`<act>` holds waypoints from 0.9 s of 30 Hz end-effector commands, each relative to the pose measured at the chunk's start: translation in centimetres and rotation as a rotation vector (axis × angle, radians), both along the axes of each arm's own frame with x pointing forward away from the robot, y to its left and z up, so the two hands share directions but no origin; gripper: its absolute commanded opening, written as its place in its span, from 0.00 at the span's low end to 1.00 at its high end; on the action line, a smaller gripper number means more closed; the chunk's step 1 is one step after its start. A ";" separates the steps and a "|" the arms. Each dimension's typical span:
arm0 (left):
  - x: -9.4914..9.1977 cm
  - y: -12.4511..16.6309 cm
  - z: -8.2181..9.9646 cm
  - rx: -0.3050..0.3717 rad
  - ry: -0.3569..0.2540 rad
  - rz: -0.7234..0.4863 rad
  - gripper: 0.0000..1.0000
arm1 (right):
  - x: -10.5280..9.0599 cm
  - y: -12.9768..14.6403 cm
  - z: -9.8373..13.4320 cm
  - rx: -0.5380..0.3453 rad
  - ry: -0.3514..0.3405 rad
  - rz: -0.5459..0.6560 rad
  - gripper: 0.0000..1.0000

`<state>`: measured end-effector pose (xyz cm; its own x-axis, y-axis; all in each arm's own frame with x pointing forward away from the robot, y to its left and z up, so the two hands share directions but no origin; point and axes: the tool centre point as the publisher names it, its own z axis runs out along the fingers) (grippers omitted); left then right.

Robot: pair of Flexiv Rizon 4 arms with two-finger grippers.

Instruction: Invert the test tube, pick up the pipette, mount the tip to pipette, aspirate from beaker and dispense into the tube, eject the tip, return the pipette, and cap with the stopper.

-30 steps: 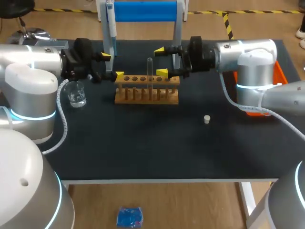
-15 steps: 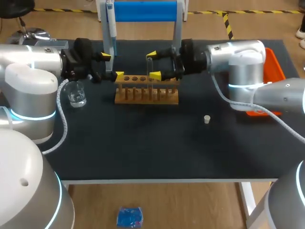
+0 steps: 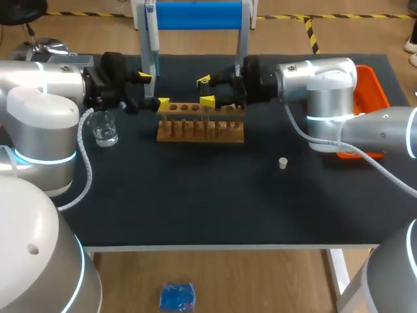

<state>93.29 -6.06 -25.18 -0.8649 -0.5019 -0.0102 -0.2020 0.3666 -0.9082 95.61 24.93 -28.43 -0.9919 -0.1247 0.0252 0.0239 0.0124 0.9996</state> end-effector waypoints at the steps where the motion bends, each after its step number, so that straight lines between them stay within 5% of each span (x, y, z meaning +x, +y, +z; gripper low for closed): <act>1: 0.0 0.0 -0.1 -0.004 -0.004 0.002 1.00 | 0.3 0.4 -0.2 0.003 0.002 0.003 0.60; 6: 0.0 0.0 -0.1 -0.004 -0.004 0.002 1.00 | 0.3 0.6 -0.3 0.002 0.003 0.000 0.62; 9: 0.0 0.0 -0.1 -0.004 -0.004 0.002 1.00 | 0.4 0.6 -0.3 0.002 0.005 -0.005 0.43; 12: 0.0 0.0 -0.1 -0.004 -0.004 0.002 1.00 | 0.4 0.7 -0.3 0.002 0.004 -0.011 0.00; 27: 0.0 0.0 -0.1 -0.004 -0.004 0.002 1.00 | 0.3 0.3 0.2 0.021 0.029 -0.013 0.00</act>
